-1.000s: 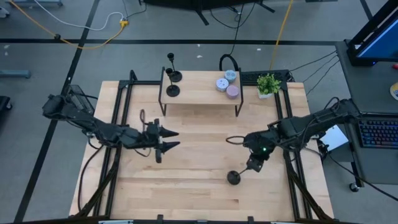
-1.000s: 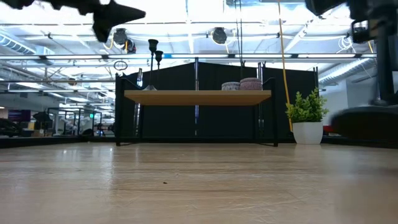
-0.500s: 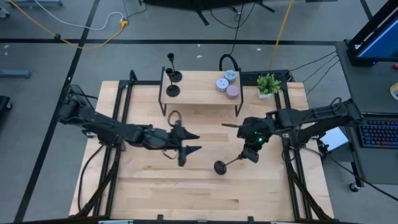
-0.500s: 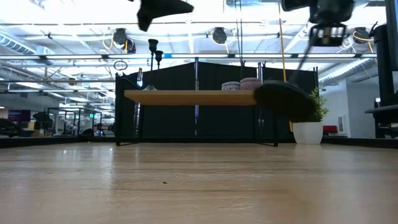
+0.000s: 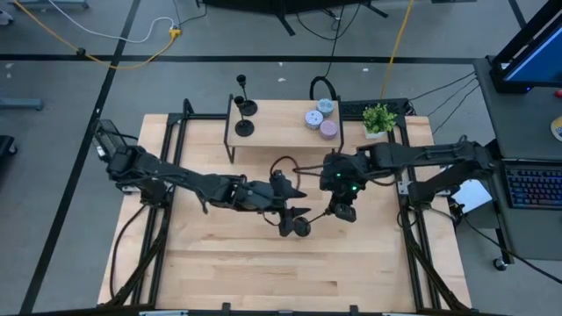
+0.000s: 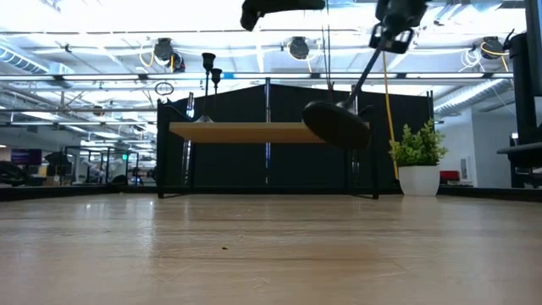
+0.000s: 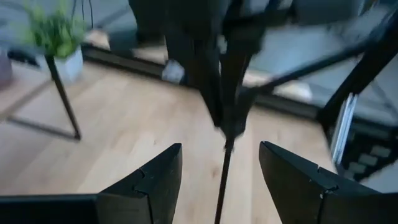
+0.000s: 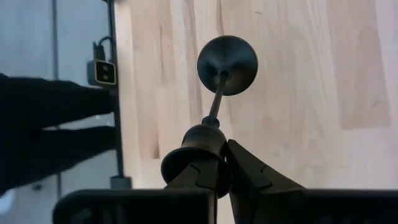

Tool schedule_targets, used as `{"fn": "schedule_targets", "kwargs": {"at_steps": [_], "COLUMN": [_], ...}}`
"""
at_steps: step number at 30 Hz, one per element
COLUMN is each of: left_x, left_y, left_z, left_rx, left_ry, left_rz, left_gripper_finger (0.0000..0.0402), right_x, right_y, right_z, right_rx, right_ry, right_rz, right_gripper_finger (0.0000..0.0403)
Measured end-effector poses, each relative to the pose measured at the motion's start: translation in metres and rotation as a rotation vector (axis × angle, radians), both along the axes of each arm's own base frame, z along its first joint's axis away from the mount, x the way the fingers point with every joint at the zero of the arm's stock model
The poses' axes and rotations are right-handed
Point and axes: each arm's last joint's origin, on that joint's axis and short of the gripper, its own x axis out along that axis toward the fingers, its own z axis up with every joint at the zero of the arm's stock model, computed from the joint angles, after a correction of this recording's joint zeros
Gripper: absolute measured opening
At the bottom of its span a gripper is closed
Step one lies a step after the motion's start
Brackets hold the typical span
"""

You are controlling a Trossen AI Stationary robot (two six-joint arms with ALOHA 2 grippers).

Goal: Pick & Place candle stick holders
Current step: Put the black candle holder on the shelf

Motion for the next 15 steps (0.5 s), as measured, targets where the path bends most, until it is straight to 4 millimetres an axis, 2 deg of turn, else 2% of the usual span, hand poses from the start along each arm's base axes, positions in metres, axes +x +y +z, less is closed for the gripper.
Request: {"fn": "schedule_targets", "kwargs": {"at_steps": [6, 15], "left_x": [0.015, 0.019], "left_y": [-0.002, -0.003], "left_z": [-0.009, -0.016], "left_rx": [-0.038, -0.103], "left_ry": [0.087, 0.092], "left_rz": [-0.025, -0.002], "left_gripper_finger": [0.0221, 0.0221], "right_x": [0.020, 0.028], "right_y": [0.000, 0.000], "right_z": [0.011, 0.023], "right_rx": [-0.045, -0.069], "right_ry": [-0.069, -0.157], "right_rz": [0.080, 0.110], "right_gripper_finger": [0.0006, 0.0006]}}
